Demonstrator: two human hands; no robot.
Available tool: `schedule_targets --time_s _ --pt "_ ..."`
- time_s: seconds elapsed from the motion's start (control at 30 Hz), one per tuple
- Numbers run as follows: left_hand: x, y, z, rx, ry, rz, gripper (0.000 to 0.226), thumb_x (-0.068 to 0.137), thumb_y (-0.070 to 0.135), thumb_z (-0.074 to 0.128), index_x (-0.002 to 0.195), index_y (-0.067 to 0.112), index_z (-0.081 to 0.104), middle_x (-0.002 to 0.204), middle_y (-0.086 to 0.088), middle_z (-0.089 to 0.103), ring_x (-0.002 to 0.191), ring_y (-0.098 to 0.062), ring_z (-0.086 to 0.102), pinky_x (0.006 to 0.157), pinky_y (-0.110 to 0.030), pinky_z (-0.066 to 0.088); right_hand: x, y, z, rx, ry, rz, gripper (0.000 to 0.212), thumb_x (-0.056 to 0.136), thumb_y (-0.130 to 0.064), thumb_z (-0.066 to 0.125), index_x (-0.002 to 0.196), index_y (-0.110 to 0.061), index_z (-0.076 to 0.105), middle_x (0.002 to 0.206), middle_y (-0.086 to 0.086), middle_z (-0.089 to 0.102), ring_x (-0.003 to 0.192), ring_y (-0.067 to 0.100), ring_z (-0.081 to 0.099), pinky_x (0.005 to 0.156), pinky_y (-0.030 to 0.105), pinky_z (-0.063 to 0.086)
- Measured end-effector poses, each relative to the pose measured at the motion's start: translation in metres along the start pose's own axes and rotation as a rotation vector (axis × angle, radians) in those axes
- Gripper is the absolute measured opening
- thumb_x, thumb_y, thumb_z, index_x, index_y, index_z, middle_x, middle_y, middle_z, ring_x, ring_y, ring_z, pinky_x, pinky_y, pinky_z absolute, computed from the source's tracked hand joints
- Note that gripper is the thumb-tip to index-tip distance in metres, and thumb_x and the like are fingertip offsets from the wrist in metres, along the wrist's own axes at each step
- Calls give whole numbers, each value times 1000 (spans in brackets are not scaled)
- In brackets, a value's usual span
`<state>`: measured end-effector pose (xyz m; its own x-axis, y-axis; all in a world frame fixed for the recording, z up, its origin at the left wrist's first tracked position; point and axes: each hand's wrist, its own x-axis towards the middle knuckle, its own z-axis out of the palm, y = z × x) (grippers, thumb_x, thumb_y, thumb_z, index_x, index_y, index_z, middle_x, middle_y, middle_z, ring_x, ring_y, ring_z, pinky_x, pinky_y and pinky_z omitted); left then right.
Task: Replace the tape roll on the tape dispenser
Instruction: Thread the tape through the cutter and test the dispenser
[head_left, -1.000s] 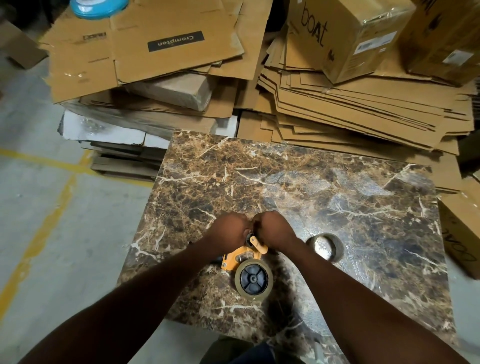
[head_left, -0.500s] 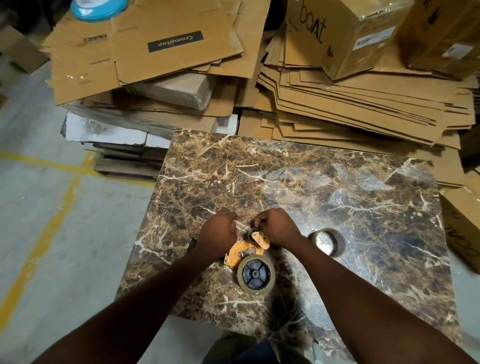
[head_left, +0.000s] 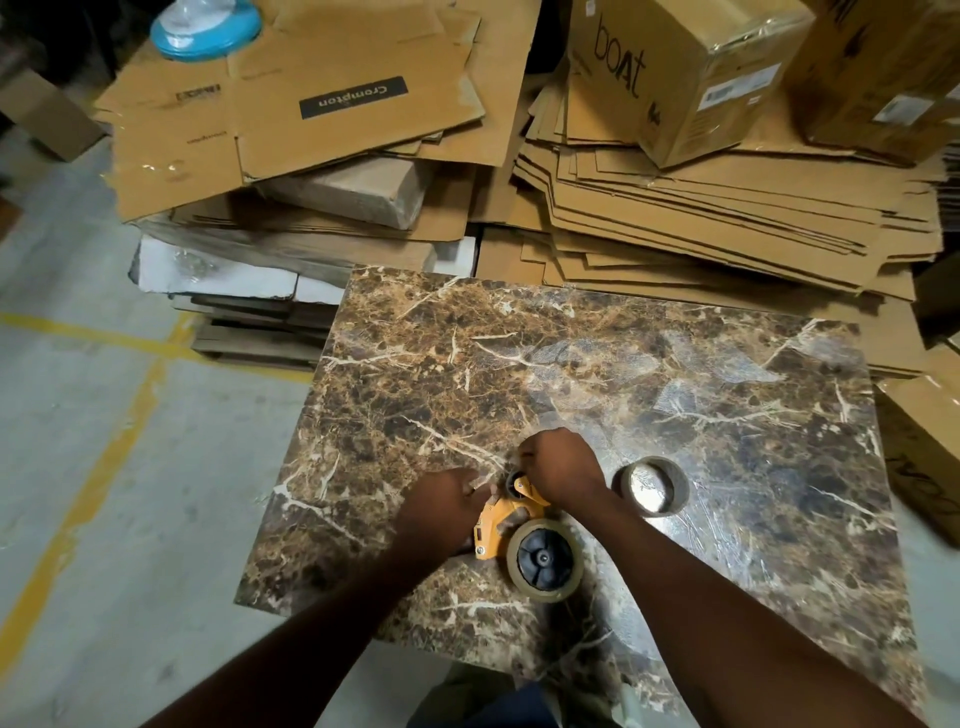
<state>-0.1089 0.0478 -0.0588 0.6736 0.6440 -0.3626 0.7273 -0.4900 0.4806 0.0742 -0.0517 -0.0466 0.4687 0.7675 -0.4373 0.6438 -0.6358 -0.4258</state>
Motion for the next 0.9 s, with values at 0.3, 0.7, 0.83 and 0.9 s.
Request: schedule_targets --time_s 0.3,0.7,0.83,0.9 --pt "-16 14 17 111 17 84 78 90 65 69 154 22 54 122 1 78 111 -24 73 87 -33 54 -8 17 2 96 36 8 22 90 -13 58 90 -17 79 80 10 75 70 27 68 64 38 59" --pt "-18 21 25 199 -4 145 64 98 48 64 153 23 45 117 -3 76 105 -31 73 83 -41 57 -16 21 10 275 106 82 23 96 -16 61 109 -21 80 106 5 78 78 18 70 65 23 50" --pt "-18 24 25 255 -45 235 51 101 41 60 150 35 46 114 -3 77 106 -33 72 83 -41 55 -18 22 12 295 115 84 22 94 -15 60 94 -19 82 91 7 78 76 22 70 61 22 39" --pt "-17 21 23 245 -76 242 51 103 42 58 152 37 48 120 -3 76 111 -33 71 89 -42 56 -19 23 11 287 112 89 22 94 -16 60 94 -19 81 91 8 78 74 21 67 60 23 37"
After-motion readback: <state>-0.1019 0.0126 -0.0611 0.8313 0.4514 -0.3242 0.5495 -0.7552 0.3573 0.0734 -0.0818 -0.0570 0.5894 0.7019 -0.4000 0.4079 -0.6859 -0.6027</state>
